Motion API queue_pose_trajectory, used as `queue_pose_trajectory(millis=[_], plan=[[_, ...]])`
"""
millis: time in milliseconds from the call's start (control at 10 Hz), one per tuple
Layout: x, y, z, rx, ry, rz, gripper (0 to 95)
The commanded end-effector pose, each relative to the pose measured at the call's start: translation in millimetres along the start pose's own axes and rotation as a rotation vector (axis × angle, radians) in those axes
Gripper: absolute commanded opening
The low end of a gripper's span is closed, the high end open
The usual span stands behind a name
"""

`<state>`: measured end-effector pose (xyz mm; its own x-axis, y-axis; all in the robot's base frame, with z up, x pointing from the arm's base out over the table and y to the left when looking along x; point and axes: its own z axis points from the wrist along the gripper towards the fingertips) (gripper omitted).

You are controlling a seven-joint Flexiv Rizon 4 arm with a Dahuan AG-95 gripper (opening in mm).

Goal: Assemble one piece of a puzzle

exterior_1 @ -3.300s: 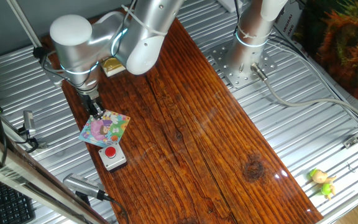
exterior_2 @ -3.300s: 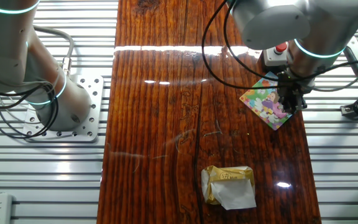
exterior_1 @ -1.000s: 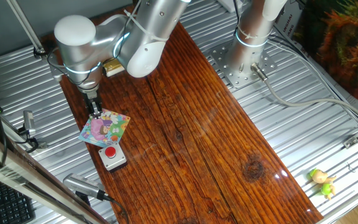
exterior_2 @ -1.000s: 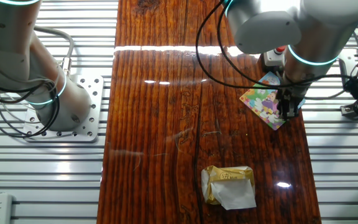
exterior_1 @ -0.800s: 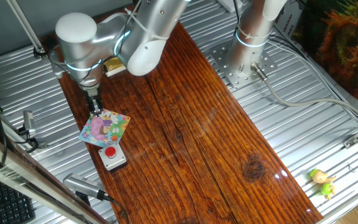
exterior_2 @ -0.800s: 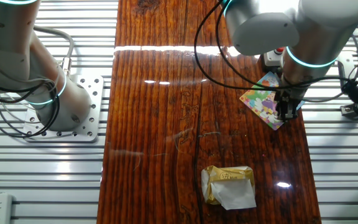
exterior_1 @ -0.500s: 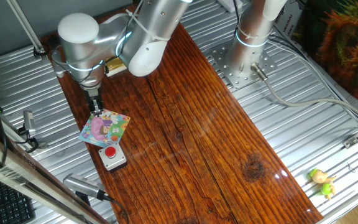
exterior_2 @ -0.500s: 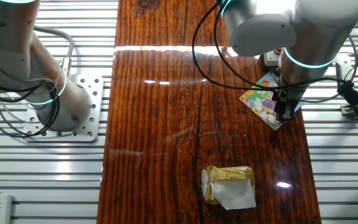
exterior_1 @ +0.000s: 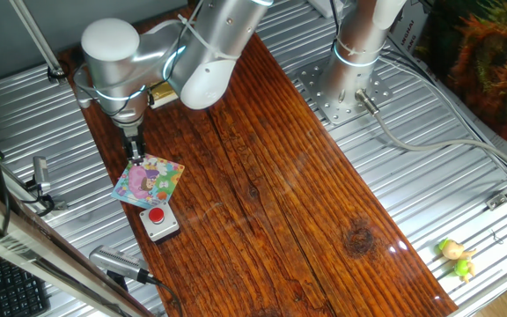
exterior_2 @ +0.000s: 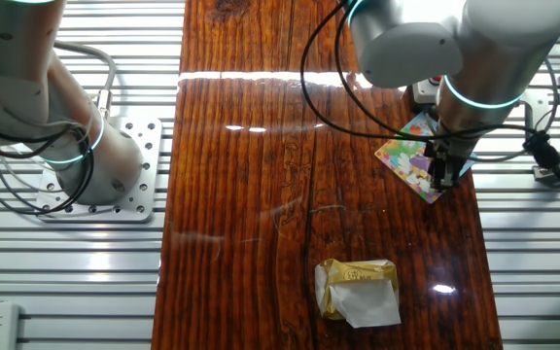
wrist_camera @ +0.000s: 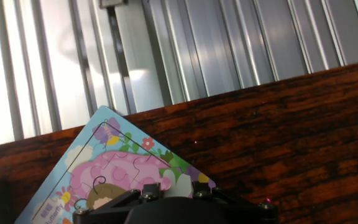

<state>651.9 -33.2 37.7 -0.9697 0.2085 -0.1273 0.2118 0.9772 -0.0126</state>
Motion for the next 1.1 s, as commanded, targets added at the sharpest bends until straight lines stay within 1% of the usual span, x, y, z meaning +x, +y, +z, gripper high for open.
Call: queue_pose_trajectory(millis=[100, 200, 300, 400, 700, 800, 900, 1100], plan=[[0.1, -0.1, -0.4, -0.002, 0.002, 0.028, 0.0], [0.1, 0.0, -0.3, -0.003, 0.002, 0.043, 0.0], [0.1, -0.1, 0.3, 0.009, 0.004, 0.041, 0.0], [0.3, -0.1, 1.1, 0.013, 0.003, 0.041, 0.0], [0.9, -0.3, 3.3, 0.010, 0.009, 0.042, 0.0], [1.3, -0.2, 6.4, 0.010, 0.014, 0.042, 0.0], [1.7, -0.2, 9.0, 0.011, 0.014, 0.042, 0.0], [2.0, 0.0, 10.2, 0.010, 0.017, 0.042, 0.0]])
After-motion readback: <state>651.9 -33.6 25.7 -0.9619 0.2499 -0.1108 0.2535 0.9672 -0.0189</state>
